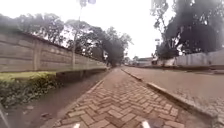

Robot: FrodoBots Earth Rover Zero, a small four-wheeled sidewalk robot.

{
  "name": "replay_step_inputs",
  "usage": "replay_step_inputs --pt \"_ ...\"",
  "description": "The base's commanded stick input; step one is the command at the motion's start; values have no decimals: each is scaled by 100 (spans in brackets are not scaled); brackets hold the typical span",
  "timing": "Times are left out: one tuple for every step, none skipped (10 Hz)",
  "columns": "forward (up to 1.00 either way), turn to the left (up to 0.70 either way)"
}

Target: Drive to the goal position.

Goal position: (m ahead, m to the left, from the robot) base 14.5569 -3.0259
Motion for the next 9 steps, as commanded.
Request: replay_step_inputs --pt "70 8" --pt "70 9" --pt "70 3" --pt "70 13" --pt "70 6" --pt "70 7" --pt "70 5" --pt "70 2" --pt "70 0"
